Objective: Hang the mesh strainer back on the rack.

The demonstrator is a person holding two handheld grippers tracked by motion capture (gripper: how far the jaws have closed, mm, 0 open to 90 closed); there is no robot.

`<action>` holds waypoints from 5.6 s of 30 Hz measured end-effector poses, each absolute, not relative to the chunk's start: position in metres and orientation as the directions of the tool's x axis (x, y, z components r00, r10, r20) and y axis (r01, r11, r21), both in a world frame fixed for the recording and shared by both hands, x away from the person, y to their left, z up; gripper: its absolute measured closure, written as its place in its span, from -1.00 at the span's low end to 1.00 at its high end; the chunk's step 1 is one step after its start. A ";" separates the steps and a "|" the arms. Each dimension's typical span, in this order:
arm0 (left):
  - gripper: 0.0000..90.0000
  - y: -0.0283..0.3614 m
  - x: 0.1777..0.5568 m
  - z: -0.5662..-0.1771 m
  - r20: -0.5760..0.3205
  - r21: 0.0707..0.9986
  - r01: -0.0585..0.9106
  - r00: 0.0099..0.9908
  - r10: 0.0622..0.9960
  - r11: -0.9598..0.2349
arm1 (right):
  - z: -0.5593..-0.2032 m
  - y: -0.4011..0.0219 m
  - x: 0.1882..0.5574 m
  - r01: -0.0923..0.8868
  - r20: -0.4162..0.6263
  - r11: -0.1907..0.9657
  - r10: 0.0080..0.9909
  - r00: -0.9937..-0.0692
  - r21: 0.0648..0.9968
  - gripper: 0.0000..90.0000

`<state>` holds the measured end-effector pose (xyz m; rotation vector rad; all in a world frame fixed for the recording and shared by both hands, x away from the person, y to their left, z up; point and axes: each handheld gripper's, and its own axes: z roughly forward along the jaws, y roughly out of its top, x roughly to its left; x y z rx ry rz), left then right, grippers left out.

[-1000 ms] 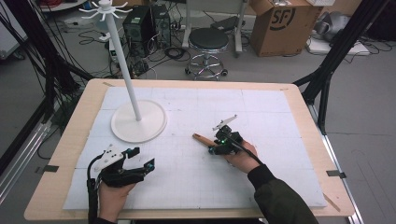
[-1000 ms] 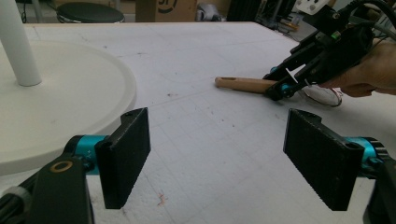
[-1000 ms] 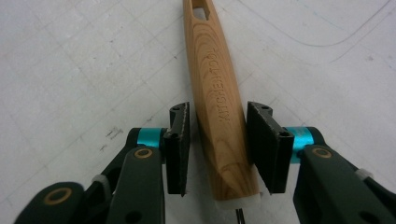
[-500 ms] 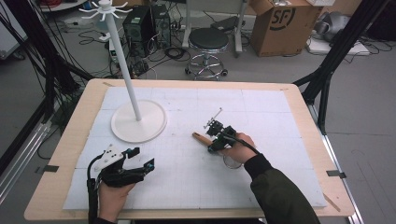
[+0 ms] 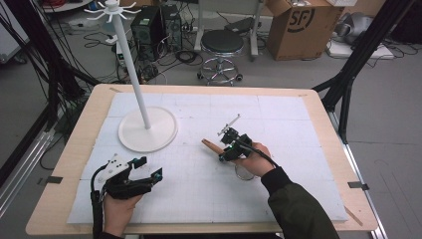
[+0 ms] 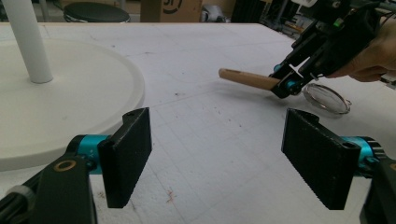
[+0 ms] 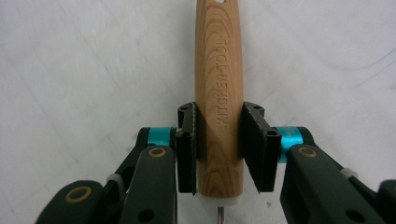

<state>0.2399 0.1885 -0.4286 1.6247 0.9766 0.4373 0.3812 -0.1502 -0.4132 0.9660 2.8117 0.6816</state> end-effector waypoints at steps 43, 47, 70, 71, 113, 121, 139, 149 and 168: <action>-0.43 0.187 0.238 -0.427 -0.207 0.936 0.350 0.595 0.777 -0.018 | -0.298 -0.118 0.368 0.248 0.204 0.048 0.432 -0.879 0.968 0.51; -0.43 0.187 0.239 -0.429 -0.215 0.936 0.351 0.598 0.772 -0.011 | -0.284 -0.107 0.373 0.233 0.208 0.009 0.418 -0.884 0.973 0.51; -0.42 0.187 0.241 -0.431 -0.219 0.933 0.359 0.601 0.769 -0.014 | -0.225 -0.047 0.397 0.174 0.195 -0.089 0.362 -0.912 0.981 0.51; -0.42 0.187 0.240 -0.431 -0.221 0.934 0.358 0.597 0.771 -0.010 | -0.222 -0.044 0.398 0.176 0.197 -0.090 0.357 -0.913 0.980 0.51; -0.41 0.193 0.241 -0.431 -0.236 0.936 0.352 0.596 0.767 0.014 | -0.211 -0.001 0.430 0.205 0.207 -0.048 0.403 -0.892 0.978 0.51; -0.41 0.194 0.240 -0.431 -0.233 0.936 0.351 0.598 0.767 0.010 | -0.211 0.002 0.430 0.221 0.223 -0.050 0.395 -0.891 0.974 0.20; -0.43 0.194 0.236 -0.424 -0.237 0.950 0.309 0.609 0.757 0.048 | -0.225 -0.039 0.413 0.210 0.245 -0.125 0.483 -0.841 0.970 -0.62; -0.44 0.182 0.236 -0.422 -0.186 0.955 0.296 0.629 0.754 -0.012 | -0.243 -0.095 0.384 0.176 0.202 -0.100 0.528 -0.825 0.979 -0.65; -0.45 0.175 0.235 -0.421 -0.171 0.960 0.278 0.640 0.749 -0.018 | -0.291 -0.165 0.342 0.184 0.198 -0.082 0.572 -0.796 0.980 -0.67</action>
